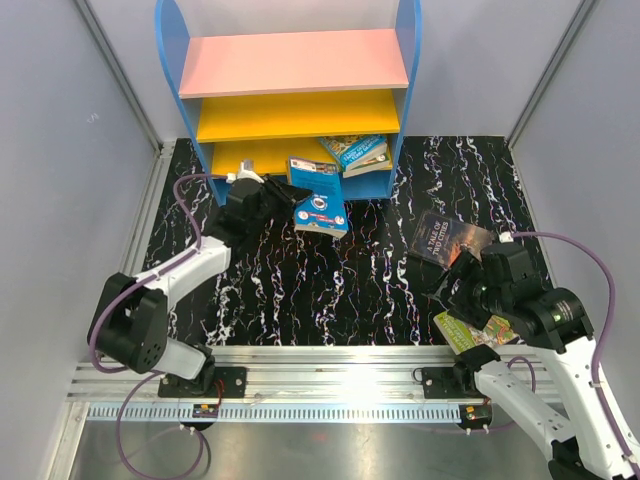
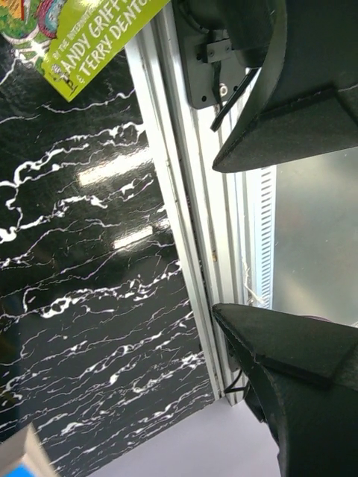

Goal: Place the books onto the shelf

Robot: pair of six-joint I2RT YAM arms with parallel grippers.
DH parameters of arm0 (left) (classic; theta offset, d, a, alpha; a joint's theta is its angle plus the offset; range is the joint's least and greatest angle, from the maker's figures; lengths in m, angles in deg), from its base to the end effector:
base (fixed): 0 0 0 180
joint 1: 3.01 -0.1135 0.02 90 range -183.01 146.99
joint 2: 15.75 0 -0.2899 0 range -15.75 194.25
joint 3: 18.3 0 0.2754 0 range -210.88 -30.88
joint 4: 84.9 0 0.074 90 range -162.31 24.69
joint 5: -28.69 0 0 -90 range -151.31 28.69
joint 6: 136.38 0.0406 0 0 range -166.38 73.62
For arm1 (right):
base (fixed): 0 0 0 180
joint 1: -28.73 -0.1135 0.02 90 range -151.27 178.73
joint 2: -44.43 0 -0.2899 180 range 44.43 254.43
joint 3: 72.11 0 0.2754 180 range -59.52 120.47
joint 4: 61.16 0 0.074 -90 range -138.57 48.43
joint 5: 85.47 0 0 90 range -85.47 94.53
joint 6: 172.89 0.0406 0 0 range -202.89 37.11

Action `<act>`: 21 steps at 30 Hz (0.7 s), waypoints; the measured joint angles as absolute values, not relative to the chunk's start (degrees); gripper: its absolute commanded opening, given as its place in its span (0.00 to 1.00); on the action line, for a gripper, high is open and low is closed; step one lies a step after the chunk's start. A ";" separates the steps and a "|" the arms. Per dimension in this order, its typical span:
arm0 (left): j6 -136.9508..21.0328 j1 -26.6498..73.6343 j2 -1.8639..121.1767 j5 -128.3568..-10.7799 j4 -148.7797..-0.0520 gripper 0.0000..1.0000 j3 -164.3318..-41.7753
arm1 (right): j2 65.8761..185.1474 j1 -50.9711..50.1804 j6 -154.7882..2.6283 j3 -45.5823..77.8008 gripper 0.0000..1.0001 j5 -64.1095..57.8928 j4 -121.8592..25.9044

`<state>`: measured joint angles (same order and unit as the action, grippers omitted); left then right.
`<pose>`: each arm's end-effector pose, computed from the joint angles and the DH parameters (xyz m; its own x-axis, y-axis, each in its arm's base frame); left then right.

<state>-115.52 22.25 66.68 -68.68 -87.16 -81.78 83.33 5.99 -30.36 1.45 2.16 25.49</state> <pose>0.3159 -0.1548 0.2786 -0.5918 -0.7455 -0.3067 -0.0524 0.4152 -0.9082 0.0837 0.0369 0.3619 -0.7672 0.5383 -0.3488 0.3275 0.7963 0.5086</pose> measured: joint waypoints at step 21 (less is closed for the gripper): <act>-126.21 20.22 70.53 -63.79 -101.48 0.00 -82.28 | 82.10 5.97 -33.97 3.81 0.77 4.00 28.02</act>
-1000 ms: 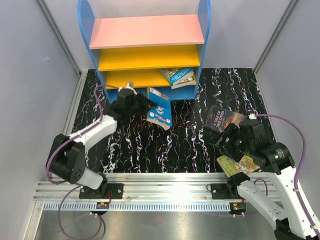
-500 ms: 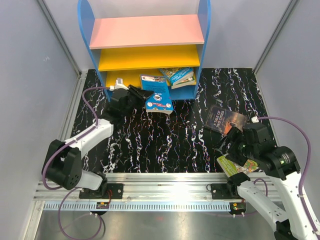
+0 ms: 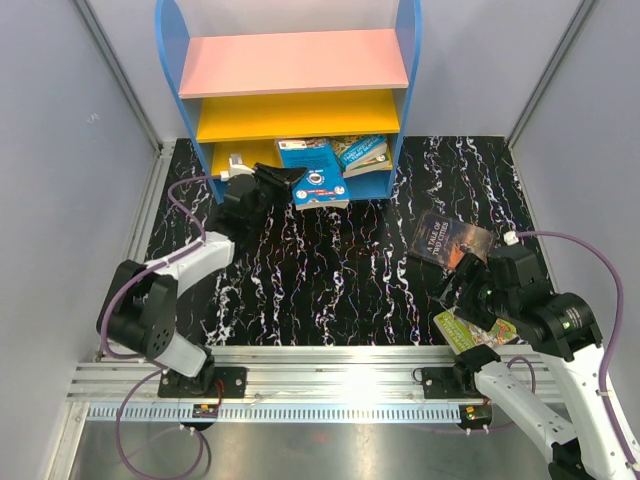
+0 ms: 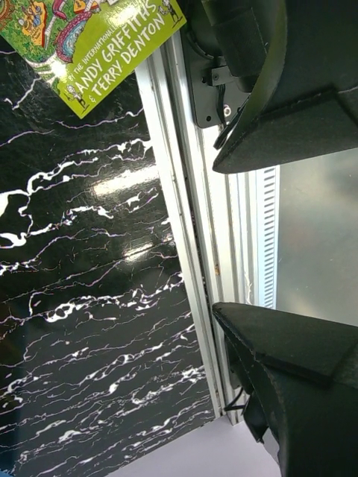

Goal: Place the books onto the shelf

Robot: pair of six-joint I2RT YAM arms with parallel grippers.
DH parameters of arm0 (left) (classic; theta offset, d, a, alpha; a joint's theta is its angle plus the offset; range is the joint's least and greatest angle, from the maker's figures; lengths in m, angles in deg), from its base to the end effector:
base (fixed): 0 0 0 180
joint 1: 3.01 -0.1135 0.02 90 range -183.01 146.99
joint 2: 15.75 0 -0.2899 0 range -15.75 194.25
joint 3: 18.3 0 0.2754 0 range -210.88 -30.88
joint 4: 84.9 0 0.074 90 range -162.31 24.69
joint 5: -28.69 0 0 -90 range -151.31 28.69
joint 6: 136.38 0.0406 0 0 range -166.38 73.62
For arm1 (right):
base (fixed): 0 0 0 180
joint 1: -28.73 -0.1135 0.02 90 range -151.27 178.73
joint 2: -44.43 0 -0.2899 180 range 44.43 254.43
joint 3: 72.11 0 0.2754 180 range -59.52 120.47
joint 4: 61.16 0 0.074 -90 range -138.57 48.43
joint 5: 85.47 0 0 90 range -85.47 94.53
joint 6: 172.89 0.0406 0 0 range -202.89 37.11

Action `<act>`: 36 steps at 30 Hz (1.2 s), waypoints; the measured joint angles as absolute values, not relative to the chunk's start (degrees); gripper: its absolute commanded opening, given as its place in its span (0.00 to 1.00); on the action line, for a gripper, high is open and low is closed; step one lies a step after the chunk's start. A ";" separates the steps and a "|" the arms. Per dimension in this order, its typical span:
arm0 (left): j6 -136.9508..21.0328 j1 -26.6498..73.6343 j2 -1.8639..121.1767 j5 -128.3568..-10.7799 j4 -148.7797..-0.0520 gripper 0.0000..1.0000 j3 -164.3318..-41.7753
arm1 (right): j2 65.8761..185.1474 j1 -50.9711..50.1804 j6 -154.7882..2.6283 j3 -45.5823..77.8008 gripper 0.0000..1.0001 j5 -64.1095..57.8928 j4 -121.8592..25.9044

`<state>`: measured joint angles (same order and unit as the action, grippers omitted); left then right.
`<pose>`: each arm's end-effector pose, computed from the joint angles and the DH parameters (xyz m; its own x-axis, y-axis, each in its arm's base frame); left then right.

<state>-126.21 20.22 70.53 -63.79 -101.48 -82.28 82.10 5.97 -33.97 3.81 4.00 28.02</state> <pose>0.3393 -0.1475 0.2869 -0.4430 -0.8800 -0.1714 -0.0136 0.1978 -0.9801 0.0727 0.0309 0.3722 -0.7661 0.4960 -0.4087 0.2819 0.8308 0.4798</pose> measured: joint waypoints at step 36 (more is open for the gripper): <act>-141.05 21.16 105.65 -53.97 -132.80 0.00 -105.10 | 86.74 5.95 -42.03 3.89 0.74 3.95 28.05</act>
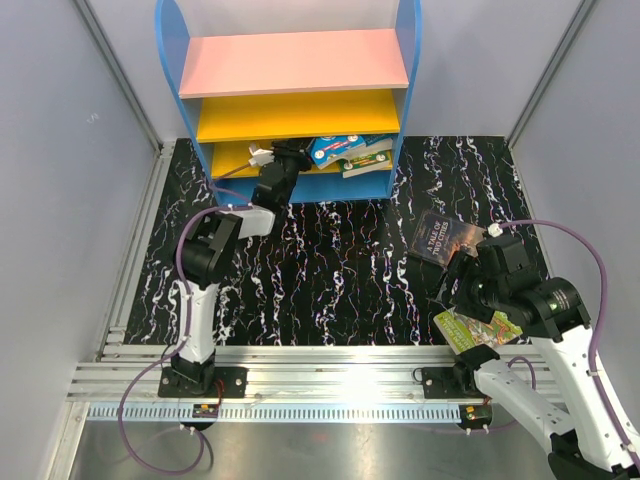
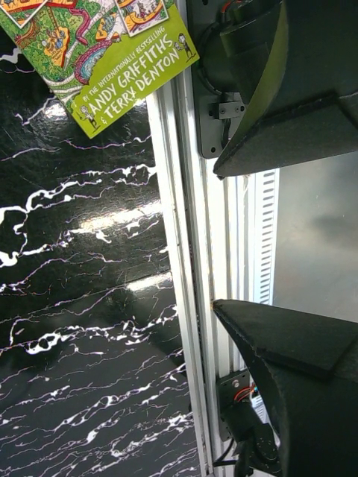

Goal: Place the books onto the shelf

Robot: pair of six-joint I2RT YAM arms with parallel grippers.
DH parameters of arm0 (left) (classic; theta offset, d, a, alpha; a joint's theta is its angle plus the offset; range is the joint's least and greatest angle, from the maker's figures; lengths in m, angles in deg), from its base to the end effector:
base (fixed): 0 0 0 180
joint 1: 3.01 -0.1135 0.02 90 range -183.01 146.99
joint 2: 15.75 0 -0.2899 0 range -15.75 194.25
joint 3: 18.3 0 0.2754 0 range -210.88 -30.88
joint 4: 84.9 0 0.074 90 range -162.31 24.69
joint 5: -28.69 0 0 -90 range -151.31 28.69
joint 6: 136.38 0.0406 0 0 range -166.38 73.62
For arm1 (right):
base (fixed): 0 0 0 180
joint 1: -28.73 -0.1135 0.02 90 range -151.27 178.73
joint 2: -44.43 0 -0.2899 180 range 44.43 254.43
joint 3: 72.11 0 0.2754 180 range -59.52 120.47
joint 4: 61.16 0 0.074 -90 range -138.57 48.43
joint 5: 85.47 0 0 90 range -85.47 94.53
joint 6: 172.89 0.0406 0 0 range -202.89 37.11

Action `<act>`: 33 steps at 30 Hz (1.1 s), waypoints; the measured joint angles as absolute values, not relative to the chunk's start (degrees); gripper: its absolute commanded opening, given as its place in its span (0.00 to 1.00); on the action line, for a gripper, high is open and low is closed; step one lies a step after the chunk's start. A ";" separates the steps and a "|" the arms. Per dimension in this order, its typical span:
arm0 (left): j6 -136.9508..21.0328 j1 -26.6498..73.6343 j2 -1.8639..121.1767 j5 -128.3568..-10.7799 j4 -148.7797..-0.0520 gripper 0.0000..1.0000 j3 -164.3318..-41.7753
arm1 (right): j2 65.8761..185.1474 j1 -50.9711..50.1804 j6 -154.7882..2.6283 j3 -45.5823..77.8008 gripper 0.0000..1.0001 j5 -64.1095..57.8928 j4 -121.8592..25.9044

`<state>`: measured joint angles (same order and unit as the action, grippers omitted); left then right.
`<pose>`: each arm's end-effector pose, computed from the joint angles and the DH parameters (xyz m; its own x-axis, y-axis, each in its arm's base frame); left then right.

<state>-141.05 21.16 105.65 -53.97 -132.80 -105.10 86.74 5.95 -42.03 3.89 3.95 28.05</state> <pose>0.4664 -0.2036 0.2308 -0.3088 -0.9449 0.1085 0.1854 -0.1717 -0.9676 0.0917 0.0390 0.3669 -0.8316 0.3603 -0.4227 0.2004 0.9044 0.3767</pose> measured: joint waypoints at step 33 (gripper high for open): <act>-140.53 18.38 118.77 -71.20 -122.38 0.14 -128.81 | 85.58 5.95 -42.10 2.69 0.73 2.36 28.72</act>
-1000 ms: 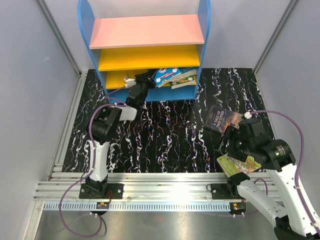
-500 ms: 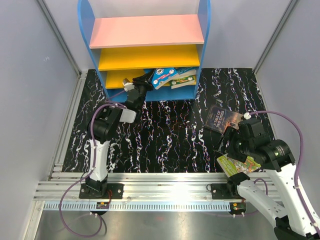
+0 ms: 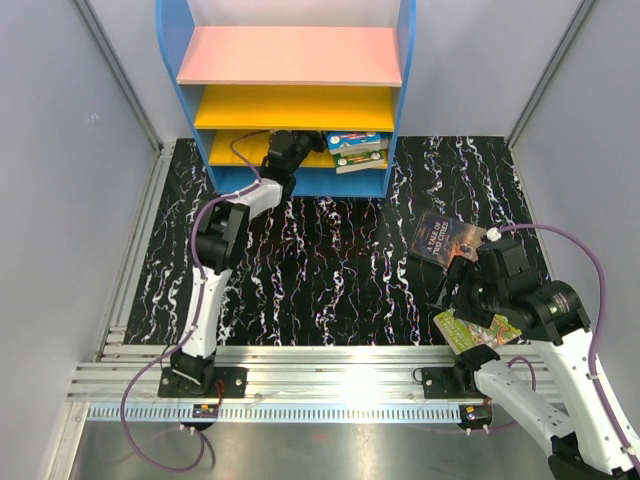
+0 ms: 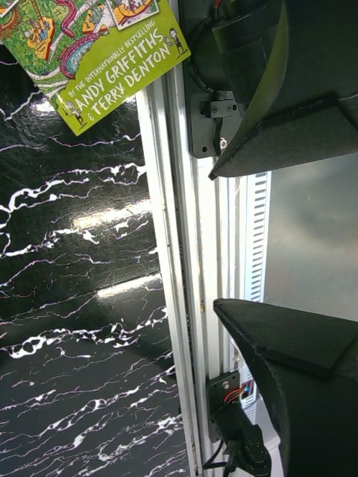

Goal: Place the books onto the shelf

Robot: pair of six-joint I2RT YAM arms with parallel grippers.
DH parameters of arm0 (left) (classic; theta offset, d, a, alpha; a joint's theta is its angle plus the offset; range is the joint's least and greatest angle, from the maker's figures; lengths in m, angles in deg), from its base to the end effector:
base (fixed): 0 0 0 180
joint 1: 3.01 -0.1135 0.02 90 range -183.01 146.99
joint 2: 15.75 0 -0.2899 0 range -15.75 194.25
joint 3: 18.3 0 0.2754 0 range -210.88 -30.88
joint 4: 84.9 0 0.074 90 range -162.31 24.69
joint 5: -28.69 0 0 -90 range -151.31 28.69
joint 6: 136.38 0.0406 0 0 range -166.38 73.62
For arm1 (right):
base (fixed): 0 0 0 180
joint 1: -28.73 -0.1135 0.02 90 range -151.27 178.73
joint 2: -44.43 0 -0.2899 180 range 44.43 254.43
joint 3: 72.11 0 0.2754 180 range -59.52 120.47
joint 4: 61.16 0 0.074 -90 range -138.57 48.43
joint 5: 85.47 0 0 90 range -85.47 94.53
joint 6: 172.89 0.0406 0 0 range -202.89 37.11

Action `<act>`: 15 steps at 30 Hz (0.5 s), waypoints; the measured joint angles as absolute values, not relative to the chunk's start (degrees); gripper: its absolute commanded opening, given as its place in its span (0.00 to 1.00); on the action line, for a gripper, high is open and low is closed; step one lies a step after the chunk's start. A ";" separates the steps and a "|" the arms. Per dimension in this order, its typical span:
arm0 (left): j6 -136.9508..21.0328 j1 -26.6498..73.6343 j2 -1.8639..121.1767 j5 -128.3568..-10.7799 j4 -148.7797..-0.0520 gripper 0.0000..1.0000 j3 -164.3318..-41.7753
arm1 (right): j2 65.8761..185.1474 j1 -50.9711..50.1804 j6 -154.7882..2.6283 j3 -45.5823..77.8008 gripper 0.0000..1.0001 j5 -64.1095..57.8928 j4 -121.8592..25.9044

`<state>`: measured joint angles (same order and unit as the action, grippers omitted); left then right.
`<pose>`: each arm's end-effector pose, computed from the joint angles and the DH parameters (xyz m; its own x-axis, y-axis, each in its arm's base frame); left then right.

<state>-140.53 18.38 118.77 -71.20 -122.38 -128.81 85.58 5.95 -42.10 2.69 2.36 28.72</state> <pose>0.5428 -0.2201 0.2347 -0.5292 -0.8480 0.0305 0.1791 -0.1467 -0.9728 0.0867 0.0381 0.3616 -0.8457 0.3529 -0.4003 0.1931 0.9017 0.3870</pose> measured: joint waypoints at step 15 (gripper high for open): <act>-137.58 20.50 125.57 -83.37 -103.29 0.99 -143.92 | 85.53 5.95 -42.10 1.95 0.72 2.20 28.94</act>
